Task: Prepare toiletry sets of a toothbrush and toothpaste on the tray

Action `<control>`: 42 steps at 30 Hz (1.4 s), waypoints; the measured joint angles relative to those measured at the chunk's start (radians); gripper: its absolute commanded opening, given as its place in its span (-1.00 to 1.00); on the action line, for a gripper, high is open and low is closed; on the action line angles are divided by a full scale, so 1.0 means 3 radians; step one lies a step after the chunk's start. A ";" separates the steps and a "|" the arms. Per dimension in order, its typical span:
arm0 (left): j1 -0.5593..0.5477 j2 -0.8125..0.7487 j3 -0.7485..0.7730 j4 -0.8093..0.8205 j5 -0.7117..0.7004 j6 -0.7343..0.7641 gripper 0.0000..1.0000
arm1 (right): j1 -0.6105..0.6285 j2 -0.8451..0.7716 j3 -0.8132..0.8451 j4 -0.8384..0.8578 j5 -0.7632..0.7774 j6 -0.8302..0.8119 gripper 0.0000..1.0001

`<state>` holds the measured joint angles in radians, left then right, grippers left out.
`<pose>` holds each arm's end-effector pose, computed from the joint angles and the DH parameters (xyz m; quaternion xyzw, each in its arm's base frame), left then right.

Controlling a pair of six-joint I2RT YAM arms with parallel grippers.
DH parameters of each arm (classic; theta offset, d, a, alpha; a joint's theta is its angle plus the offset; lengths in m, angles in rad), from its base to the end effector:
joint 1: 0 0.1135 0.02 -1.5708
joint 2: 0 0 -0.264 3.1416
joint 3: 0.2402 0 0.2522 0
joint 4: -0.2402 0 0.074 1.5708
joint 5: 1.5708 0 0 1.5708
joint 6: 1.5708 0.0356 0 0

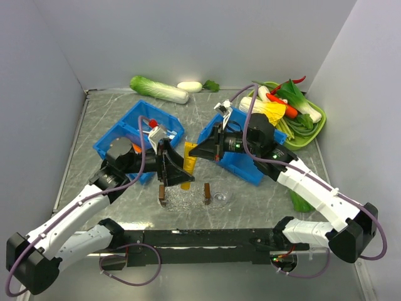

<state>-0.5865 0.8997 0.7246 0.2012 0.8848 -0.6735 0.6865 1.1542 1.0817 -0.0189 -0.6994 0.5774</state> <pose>0.1547 -0.1359 0.3392 0.2789 0.6434 -0.6228 0.3470 0.1886 0.1842 0.3878 -0.2684 0.6803 0.5783 0.3615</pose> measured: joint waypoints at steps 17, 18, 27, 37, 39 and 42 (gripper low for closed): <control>-0.0281 0.0202 0.0024 -0.0071 -0.0231 0.0130 -0.87 | 0.0003 -0.0244 -0.0061 -0.0211 0.0085 -0.0144 -0.64; -0.0286 0.0202 0.0028 -0.0120 -0.0242 0.0178 -0.88 | 0.0004 -0.0253 -0.0061 -0.0258 0.0108 -0.0172 -0.48; -0.0298 0.0205 0.0029 -0.0412 -0.0103 0.0542 -0.95 | 0.0014 -0.0324 0.0079 -0.1027 0.0379 -0.0637 0.44; -0.0298 0.0242 0.0029 -0.0605 0.0192 0.0830 -0.98 | 0.0015 -0.0278 0.0266 -0.1474 0.0224 -0.0952 0.36; -0.0298 0.0249 0.0029 -0.0628 0.0202 0.0871 -0.98 | 0.0015 -0.0253 0.0266 -0.1472 0.0187 -0.0955 0.30; -0.0298 0.0253 0.0029 -0.0646 0.0202 0.0900 -0.98 | 0.0018 -0.0197 0.0266 -0.1456 0.0128 -0.0938 0.21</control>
<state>-0.6758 0.9756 0.7334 0.0074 0.9455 -0.4034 0.6918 1.0950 1.1614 -0.4557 -0.6609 0.2958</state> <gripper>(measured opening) 0.280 0.649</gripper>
